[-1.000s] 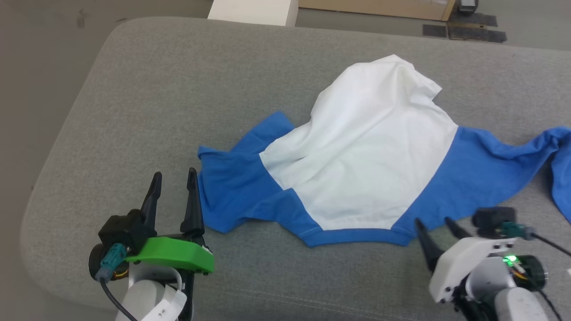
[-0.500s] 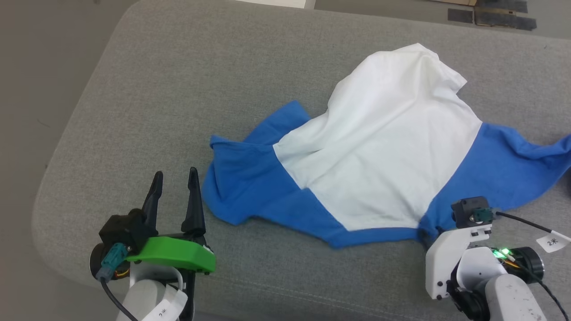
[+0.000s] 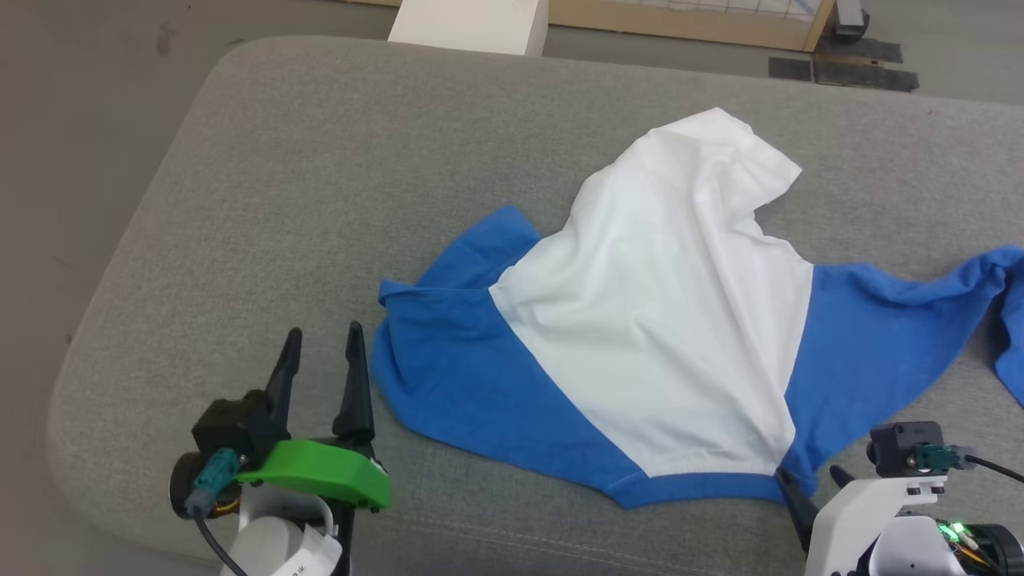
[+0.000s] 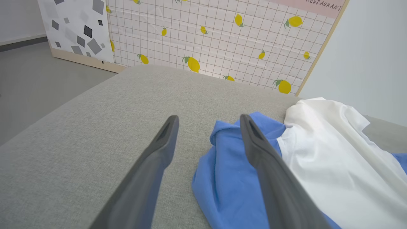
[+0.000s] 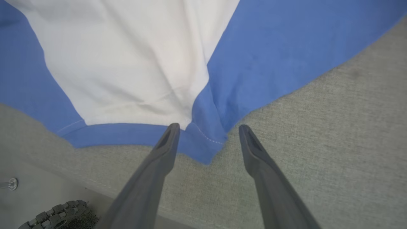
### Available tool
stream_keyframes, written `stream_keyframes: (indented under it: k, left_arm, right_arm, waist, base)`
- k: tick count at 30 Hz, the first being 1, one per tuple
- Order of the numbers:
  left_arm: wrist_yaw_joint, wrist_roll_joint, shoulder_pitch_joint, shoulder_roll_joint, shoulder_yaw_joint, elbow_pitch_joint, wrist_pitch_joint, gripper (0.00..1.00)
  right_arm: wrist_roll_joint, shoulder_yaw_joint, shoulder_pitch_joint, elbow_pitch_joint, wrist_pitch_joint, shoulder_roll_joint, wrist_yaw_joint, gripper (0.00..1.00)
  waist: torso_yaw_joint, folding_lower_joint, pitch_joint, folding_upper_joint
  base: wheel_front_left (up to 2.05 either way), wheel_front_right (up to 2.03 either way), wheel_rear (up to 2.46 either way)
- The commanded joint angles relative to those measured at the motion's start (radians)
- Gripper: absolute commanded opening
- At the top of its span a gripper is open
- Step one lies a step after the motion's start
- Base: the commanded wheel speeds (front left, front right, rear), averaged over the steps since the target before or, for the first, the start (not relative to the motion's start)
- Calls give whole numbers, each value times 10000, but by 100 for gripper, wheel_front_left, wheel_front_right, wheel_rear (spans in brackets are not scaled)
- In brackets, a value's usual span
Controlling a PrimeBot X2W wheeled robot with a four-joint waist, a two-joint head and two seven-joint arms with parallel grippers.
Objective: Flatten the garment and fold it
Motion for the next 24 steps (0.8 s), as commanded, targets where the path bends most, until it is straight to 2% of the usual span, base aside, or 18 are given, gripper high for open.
stream_keyframes:
  k: [1,5,11,15,18,24]
  left_arm:
    - [-87,73,157,-13,-63,119,-41,100]
    - [-246,70,275,18,-427,504,558,100]
    - [-280,-550,552,-6,-1195,894,2684,100]
    - [83,-1054,571,-16,-1609,1008,3991,100]
    - [535,-1304,460,-19,-1860,1172,4839,100]
    - [1132,-1794,109,-20,-2097,1514,5672,100]
  right_arm:
    - [125,-14,70,-163,-352,-10,-15,100]
    - [389,-138,168,-374,-1422,-9,-15,100]
    - [630,-566,361,-292,-2529,-9,-15,100]
    - [701,-626,351,-324,-2754,-9,-15,100]
    - [720,-588,262,-391,-2786,-9,-15,100]
    - [801,-438,54,-471,-2810,-9,-15,100]
  waist:
    - [-150,0,-140,0]
    - [-254,0,-321,0]
    - [-410,0,-571,0]
    - [-593,0,-569,0]
    - [-761,0,-491,0]
    - [-1137,0,-263,0]
  base:
    - [0,0,0]
    - [0,0,0]
    - [0,0,0]
    - [0,0,0]
    - [0,0,0]
    - [0,0,0]
